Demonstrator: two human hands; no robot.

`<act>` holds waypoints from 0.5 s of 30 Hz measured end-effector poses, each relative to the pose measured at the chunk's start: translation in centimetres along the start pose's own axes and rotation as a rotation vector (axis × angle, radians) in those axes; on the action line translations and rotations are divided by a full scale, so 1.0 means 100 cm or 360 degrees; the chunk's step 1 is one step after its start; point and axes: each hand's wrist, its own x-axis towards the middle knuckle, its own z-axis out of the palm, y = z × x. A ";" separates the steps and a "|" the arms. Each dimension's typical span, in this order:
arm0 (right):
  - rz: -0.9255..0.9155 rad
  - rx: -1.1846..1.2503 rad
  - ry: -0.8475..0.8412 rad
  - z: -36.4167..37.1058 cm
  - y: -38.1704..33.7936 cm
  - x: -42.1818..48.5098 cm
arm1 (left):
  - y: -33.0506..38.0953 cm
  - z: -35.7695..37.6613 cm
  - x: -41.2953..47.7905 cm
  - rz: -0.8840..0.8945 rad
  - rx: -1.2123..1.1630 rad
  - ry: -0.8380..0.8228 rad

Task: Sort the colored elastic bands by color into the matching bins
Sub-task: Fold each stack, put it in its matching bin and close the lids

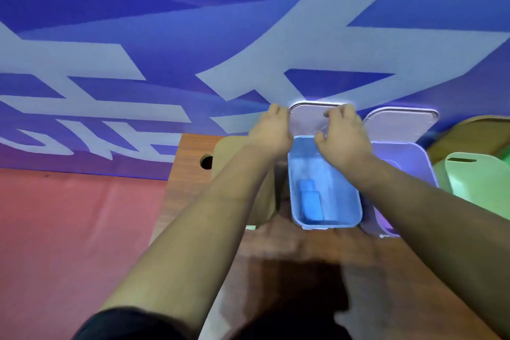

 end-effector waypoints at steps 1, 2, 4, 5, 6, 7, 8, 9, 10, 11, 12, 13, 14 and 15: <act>0.0011 -0.0028 0.0045 -0.007 0.007 0.007 | 0.009 0.002 0.006 0.0012 0.0002 0.0049; 0.0025 -0.0043 0.0058 -0.012 0.014 0.012 | 0.017 0.005 0.012 0.0023 0.0024 0.0085; 0.0062 -0.0016 -0.0018 -0.018 0.025 0.019 | 0.030 0.009 0.020 0.0013 0.0067 0.0117; 0.0064 0.0010 -0.0072 -0.019 0.028 0.021 | 0.036 0.010 0.022 -0.0012 0.0074 0.0124; 0.0047 0.0025 -0.0100 -0.019 0.031 0.023 | 0.040 0.012 0.024 -0.0046 0.0074 0.0132; 0.0026 0.0023 -0.0102 -0.019 0.034 0.025 | 0.042 0.014 0.026 -0.0076 0.0063 0.0142; 0.0013 0.0011 -0.0090 -0.018 0.038 0.027 | 0.044 0.016 0.028 -0.0103 0.0041 0.0152; 0.0010 -0.0007 -0.0086 -0.017 0.042 0.029 | 0.045 0.019 0.029 -0.0116 0.0021 0.0157; 0.0011 -0.0026 -0.0103 -0.016 0.047 0.031 | 0.045 0.021 0.030 -0.0114 0.0008 0.0163; 0.0005 -0.0030 -0.0142 -0.016 0.052 0.033 | 0.045 0.022 0.030 -0.0109 0.0004 0.0165; -0.0010 -0.0014 -0.0192 -0.016 0.056 0.034 | 0.045 0.023 0.030 -0.0102 0.0001 0.0166; -0.0041 0.0007 -0.0234 -0.017 0.060 0.034 | 0.046 0.023 0.030 -0.0092 -0.0006 0.0168; -0.0085 0.0018 -0.0243 -0.018 0.063 0.033 | 0.048 0.023 0.028 -0.0079 -0.0018 0.0176; -0.0116 0.0029 -0.0220 -0.019 0.064 0.032 | 0.051 0.021 0.026 -0.0073 -0.0032 0.0195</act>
